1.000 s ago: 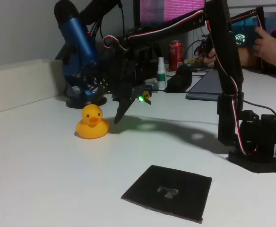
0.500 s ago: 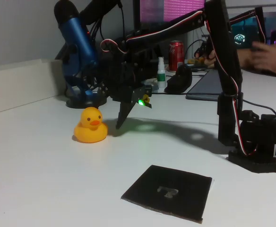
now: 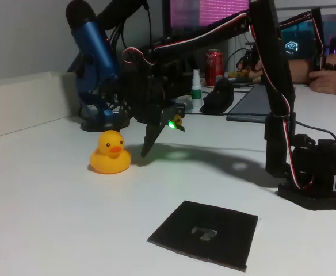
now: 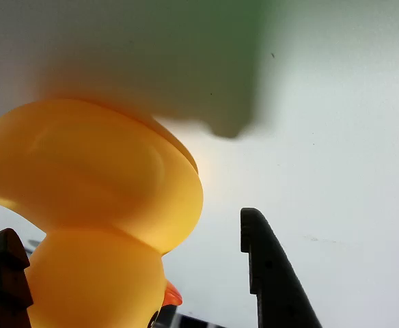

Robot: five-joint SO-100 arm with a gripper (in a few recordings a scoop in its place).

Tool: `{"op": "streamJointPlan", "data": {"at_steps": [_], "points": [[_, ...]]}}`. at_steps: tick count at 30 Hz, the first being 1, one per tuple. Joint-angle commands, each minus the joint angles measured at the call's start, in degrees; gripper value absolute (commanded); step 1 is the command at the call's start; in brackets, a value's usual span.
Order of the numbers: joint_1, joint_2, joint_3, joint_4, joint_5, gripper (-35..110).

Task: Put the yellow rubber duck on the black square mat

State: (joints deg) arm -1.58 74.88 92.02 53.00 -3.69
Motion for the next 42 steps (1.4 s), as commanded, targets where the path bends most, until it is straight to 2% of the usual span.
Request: {"op": "streamJointPlan", "data": {"at_steps": [1, 36, 42], "points": [[-2.3, 1.9, 0.7, 0.7, -0.9, 35], [-1.7, 5.3, -0.6, -0.2, -0.3, 35], [-2.2, 4.0, -2.9, -3.2, -0.2, 35]]}}
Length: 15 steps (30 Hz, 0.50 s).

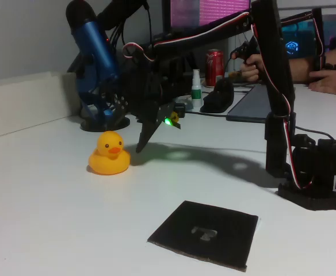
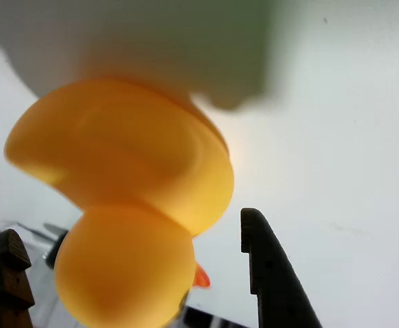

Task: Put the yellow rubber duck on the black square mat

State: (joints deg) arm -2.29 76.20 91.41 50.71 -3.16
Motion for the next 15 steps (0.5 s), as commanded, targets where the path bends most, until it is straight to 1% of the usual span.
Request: {"op": "streamJointPlan", "data": {"at_steps": [1, 13, 15], "points": [[-1.5, 2.6, -2.3, -1.2, -0.7, 35], [-1.8, 2.3, -3.7, -1.5, -1.1, 35], [-4.0, 1.1, -3.6, -1.5, -1.1, 35]]}}
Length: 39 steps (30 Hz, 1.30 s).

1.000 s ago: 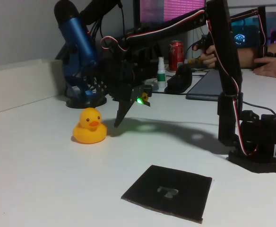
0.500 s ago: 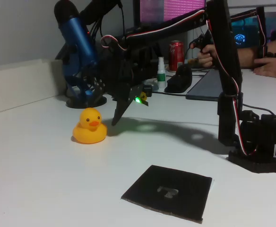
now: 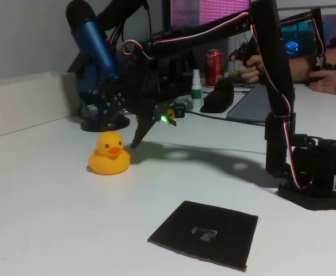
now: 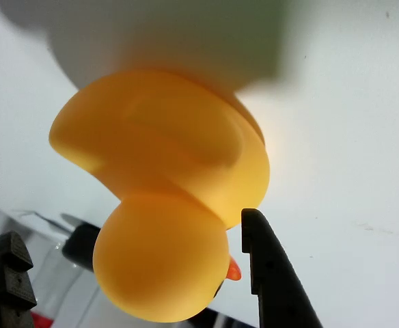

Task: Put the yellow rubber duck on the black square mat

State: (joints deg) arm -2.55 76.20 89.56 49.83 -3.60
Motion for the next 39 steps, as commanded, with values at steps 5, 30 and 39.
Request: {"op": "streamJointPlan", "data": {"at_steps": [5, 30, 39], "points": [[-7.6, 0.1, -1.9, -0.4, -0.4, 35], [-3.5, 0.3, -1.9, -0.4, -0.4, 35], [-5.4, 0.0, -1.8, -0.2, -0.4, 35]]}}
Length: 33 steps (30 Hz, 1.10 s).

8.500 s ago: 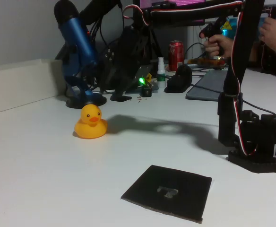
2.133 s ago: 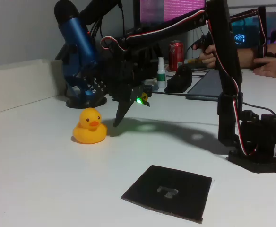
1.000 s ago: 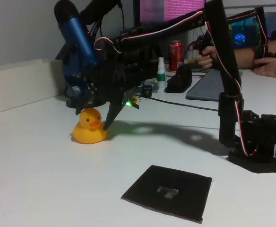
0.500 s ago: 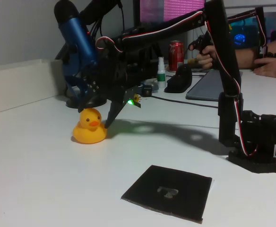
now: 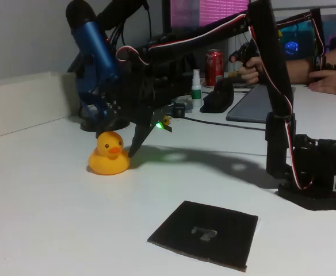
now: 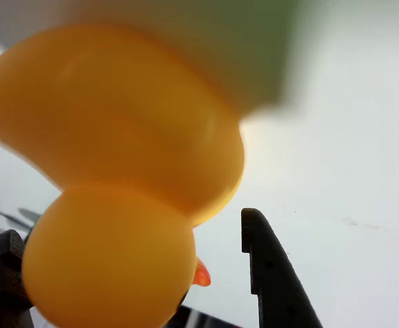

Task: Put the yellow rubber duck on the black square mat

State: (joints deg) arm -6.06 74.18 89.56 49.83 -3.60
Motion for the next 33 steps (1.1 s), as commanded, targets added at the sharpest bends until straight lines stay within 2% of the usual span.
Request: {"op": "streamJointPlan", "data": {"at_steps": [1, 14, 23, 33], "points": [[-2.1, 2.3, -1.8, -0.2, -0.4, 35], [-2.7, 1.8, -1.8, 0.0, -0.4, 35], [-2.6, 1.9, -1.8, 0.1, -0.4, 18], [-2.3, 2.3, -1.8, -0.3, -0.4, 16]]}}
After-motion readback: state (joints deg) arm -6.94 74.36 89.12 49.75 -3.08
